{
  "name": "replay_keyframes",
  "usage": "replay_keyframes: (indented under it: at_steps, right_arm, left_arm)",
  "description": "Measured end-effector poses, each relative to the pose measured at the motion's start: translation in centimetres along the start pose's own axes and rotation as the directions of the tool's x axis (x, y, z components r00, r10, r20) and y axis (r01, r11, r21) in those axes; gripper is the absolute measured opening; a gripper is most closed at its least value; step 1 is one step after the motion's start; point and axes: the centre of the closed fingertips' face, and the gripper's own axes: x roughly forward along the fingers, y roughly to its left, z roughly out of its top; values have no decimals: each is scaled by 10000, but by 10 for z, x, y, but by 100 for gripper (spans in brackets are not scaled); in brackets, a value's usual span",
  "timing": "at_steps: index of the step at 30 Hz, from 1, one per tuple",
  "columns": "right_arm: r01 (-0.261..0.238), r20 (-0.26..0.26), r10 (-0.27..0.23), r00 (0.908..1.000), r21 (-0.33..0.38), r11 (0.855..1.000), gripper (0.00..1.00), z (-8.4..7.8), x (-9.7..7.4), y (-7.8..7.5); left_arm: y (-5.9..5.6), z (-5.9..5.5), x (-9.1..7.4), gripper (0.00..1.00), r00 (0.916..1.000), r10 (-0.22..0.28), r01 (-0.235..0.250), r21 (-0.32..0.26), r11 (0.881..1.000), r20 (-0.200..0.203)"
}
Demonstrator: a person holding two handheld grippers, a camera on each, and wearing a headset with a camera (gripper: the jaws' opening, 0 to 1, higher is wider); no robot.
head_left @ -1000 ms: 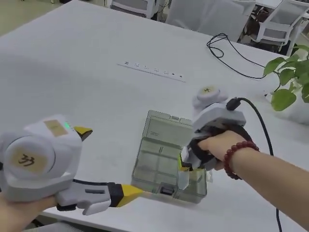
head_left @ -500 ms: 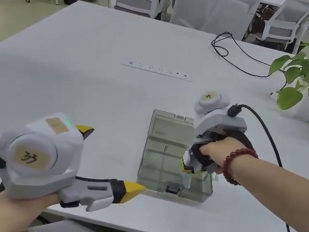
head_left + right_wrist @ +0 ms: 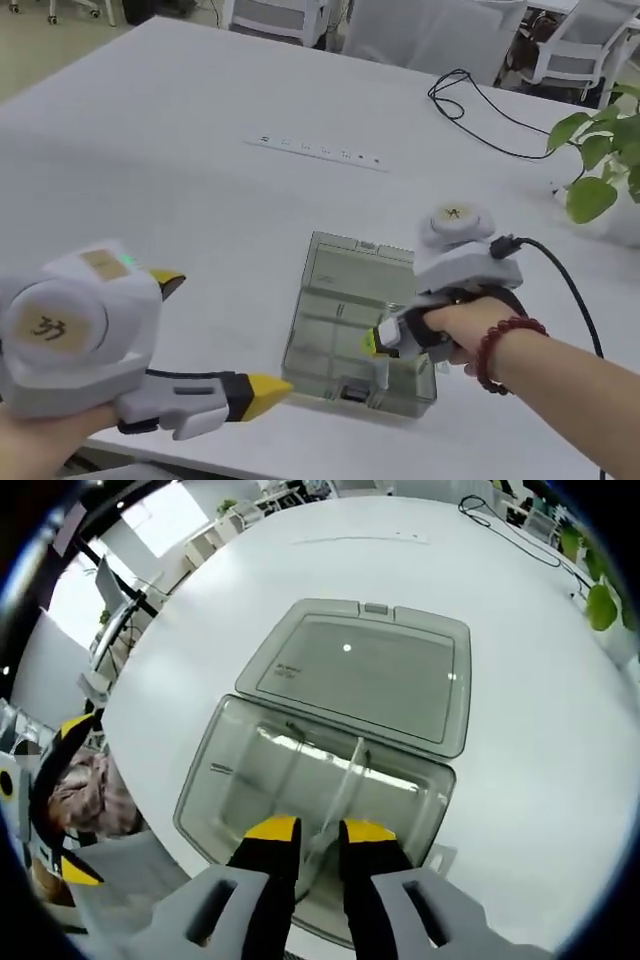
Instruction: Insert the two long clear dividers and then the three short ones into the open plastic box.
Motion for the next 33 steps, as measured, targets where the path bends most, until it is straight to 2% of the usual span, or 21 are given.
replay_keyframes:
  at_steps: [6,10,12,14,15,16,20,21,26,31,32,33]
  right_arm:
    - [-506,466,517,9976,-243,9984,26,-1,-10,8]
    - [-941,853,1000,9913,-705,9931,31,-2,-18,14]
    - [-1267,1261,1415,9819,-1186,9848,33,0,-24,19]
    - [-1400,1413,1577,9773,-1274,9819,36,-2,-30,21]
    - [-1553,1676,1823,9689,-1620,9745,38,1,-32,24]
    - [-1555,1953,1915,9619,-1853,9703,40,2,-37,25]
    - [-1509,2184,1985,9555,-2167,9645,47,-2,-46,24]
    - [-1492,2340,2048,9504,-2347,9605,48,-1,-49,24]
    - [-1576,2663,2267,9369,-2571,9534,53,-6,-59,23]
    - [-1396,2891,2350,9280,-3150,9388,58,-15,-67,20]
    - [-1370,2923,2335,9274,-3156,9389,59,-16,-68,18]
    - [-1354,3038,2360,9230,-3178,9384,60,-17,-70,17]
  left_arm:
    - [2,3,-2,95,9999,109,-109,-63,9999,12]
    - [2,4,-3,95,9999,134,-134,-93,9999,44]
    - [2,5,-4,94,9998,169,-169,-56,9998,40]
    - [2,6,-6,95,9997,225,-224,-60,9997,58]
    - [1,6,-6,94,9997,229,-228,-72,9997,73]
    - [1,7,-7,94,9997,228,-228,-85,9997,90]
    - [0,6,-10,94,9996,268,-267,-103,9996,67]
    - [-1,6,-10,94,9996,271,-270,-102,9996,59]
    - [-3,7,-14,94,9995,306,-306,-70,9995,90]
    - [-6,7,-16,95,9994,327,-326,-81,9994,106]
    - [-7,7,-16,95,9994,331,-330,-76,9994,108]
    - [-8,7,-17,95,9994,337,-336,-75,9994,106]
